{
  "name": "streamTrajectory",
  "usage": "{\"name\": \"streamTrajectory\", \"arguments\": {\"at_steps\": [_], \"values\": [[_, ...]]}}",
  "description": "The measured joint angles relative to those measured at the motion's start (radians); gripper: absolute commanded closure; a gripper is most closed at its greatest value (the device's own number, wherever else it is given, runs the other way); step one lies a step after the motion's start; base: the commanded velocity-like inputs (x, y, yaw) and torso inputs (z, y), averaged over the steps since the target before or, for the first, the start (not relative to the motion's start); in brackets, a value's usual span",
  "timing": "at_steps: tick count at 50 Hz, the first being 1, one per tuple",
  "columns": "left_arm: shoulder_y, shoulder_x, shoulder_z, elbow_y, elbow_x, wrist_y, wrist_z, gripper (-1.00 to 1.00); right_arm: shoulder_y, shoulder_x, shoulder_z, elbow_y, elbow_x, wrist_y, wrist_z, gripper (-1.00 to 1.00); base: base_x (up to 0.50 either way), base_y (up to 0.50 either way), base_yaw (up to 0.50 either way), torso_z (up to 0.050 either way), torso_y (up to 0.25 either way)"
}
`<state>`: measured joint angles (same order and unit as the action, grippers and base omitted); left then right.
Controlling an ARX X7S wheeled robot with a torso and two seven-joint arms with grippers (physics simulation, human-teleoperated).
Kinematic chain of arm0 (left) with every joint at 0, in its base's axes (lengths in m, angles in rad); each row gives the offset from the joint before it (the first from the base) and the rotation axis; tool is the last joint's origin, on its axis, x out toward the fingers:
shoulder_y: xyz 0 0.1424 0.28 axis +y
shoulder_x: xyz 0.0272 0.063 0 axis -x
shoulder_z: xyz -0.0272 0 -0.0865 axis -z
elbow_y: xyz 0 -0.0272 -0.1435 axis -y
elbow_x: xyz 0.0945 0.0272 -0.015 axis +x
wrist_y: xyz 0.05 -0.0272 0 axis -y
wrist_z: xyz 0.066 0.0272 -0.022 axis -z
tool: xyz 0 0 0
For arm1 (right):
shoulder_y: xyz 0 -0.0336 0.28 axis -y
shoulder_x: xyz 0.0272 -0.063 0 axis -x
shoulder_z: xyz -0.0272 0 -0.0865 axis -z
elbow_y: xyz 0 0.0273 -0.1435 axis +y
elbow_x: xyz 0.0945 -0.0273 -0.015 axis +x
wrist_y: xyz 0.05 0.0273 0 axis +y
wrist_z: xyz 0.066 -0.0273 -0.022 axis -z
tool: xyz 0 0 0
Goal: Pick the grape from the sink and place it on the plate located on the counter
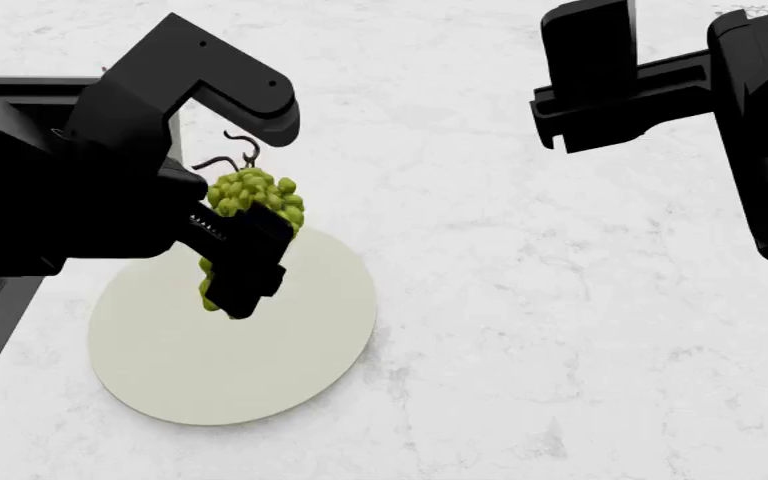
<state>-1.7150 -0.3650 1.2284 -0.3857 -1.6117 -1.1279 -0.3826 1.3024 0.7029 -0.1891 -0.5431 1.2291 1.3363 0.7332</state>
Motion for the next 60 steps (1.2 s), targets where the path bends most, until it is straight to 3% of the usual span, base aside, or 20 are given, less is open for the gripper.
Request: {"name": "streamTrajectory", "arguments": {"at_steps": [60], "values": [[0.055, 0.304, 0.190, -0.770, 0.223, 0.065, 0.534, 1.00, -0.054, 0.033, -0.014, 0.000, -0.012, -0.063, -0.005, -1.00, 0.00, 0.00, 0.00, 0.000, 0.000]]}}
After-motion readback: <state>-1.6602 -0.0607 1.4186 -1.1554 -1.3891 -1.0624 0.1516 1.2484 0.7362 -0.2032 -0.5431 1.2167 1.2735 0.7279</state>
